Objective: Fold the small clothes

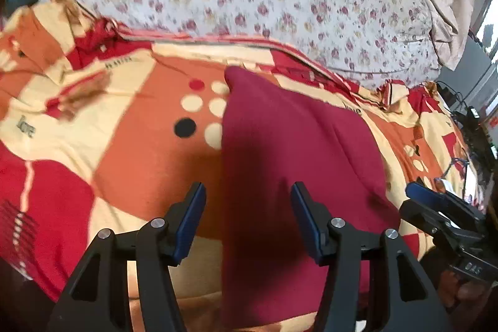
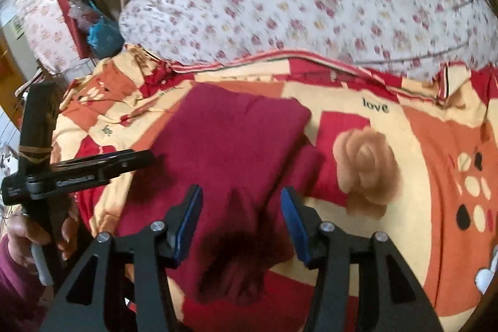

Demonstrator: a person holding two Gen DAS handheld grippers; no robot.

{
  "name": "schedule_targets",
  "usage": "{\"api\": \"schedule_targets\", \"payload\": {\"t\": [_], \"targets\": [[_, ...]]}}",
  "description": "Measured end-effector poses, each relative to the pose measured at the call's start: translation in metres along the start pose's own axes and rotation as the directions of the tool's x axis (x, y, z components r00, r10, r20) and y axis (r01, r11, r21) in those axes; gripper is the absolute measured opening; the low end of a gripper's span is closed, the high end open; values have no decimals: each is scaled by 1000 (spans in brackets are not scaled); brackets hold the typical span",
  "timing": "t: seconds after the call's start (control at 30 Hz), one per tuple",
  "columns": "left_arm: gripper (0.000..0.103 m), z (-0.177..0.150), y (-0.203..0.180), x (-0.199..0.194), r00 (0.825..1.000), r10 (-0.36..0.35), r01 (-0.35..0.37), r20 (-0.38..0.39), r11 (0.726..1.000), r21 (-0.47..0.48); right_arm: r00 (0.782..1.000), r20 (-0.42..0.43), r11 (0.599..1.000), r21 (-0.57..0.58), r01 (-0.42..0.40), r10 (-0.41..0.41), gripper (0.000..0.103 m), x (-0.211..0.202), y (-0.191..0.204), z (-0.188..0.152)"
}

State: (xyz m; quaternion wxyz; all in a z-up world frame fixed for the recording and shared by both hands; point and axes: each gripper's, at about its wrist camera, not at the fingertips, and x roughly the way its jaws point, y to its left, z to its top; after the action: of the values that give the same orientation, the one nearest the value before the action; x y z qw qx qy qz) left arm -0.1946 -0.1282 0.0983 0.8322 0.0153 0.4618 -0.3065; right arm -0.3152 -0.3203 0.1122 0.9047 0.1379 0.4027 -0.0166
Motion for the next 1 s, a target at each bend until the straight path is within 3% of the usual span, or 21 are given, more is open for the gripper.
{"api": "schedule_targets", "payload": {"t": [0.13,0.2,0.4,0.6,1.0], "targets": [[36,-3,-10,-20,990,111,-116,90,992,56,995,25,995,-37,93,-92,55,-6,17,0],[36,-6,-11,-27,984,133,-141,115,988,67,992,25,992,-35,124,-123,55,-6,20,-1],[36,-16,-13,-42,980,129,-141,151,988,70,983,33,984,-14,179,-179,66,-5,32,-4],[36,-25,-23,-56,961,180,-204,209,974,97,980,56,982,-2,189,-189,72,-11,42,-8],[36,-25,-30,-69,948,190,-220,254,971,96,977,76,980,11,197,-198,75,-22,44,-8]]}}
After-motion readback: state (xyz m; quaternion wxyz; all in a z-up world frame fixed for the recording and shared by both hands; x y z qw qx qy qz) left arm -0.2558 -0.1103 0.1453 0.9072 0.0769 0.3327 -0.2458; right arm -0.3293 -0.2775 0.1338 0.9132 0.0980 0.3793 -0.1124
